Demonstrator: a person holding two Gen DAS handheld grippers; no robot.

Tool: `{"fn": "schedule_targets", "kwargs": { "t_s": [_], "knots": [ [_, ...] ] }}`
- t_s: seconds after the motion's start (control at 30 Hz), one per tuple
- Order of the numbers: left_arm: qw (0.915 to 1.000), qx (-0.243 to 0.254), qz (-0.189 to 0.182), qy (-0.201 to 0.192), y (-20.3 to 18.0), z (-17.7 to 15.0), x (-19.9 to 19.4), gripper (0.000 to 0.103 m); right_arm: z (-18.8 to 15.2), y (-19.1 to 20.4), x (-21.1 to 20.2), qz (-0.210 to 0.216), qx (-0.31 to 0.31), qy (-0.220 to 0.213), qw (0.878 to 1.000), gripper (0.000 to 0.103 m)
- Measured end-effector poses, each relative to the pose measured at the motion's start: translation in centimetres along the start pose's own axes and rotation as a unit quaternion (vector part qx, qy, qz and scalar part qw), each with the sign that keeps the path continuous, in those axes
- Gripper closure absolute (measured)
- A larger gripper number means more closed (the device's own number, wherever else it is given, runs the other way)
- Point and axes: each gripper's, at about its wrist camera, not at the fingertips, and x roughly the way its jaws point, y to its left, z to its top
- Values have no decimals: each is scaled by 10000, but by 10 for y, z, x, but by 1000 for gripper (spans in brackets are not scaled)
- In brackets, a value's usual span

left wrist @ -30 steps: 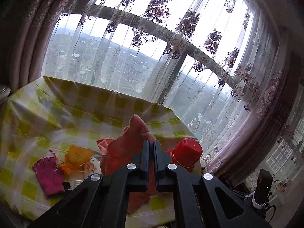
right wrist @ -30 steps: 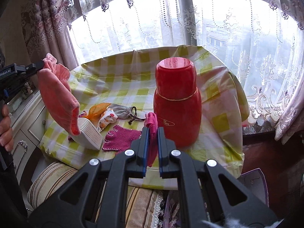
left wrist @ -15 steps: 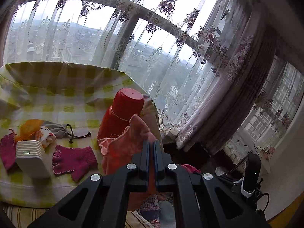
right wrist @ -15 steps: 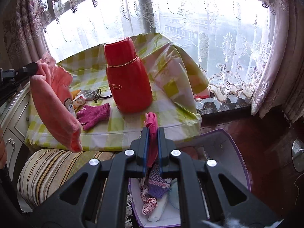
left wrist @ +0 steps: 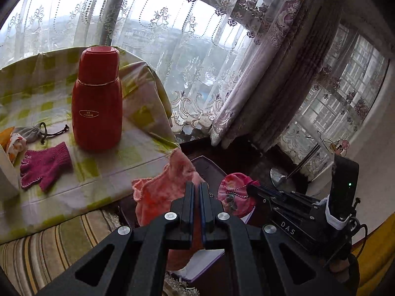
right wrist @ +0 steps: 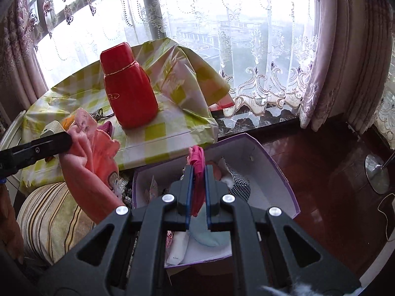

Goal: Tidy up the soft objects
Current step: 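Carry the pink cloth and pink pouch to the white box and release them inside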

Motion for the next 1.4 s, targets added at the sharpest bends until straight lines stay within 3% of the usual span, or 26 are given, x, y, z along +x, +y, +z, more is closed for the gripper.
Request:
{"fn": "schedule_targets", "kwargs": {
  "t_s": [0.3,0.4,0.53,0.6,0.93,1.07,1.13,1.4],
  "knots": [
    [9928,380,-210,1112,-34,-28,64,97,-9,-30,-14,-198,280,-75,9994,92],
    [9917,387,-170,1217,-33,-31,69,90,-10,-35,-13,-239,326,-63,9992,92],
    [9946,230,-119,1007,-22,-24,56,56,-11,-38,-8,-269,386,-34,9989,92],
    [9961,140,-63,865,-15,-21,49,52,-11,-38,-5,-297,386,30,9988,92],
    [9977,-42,653,156,36,-16,18,46,-15,-38,11,-541,363,433,9969,87],
    [9960,-82,891,-40,56,-19,4,44,-14,-32,11,-580,260,444,9970,60],
    [9952,-145,960,-85,67,-21,-2,44,-12,-29,11,-530,223,418,9975,56],
    [9909,-567,1188,-268,107,-33,-28,44,-10,1,18,-203,-39,361,9991,55]
  ]
}}
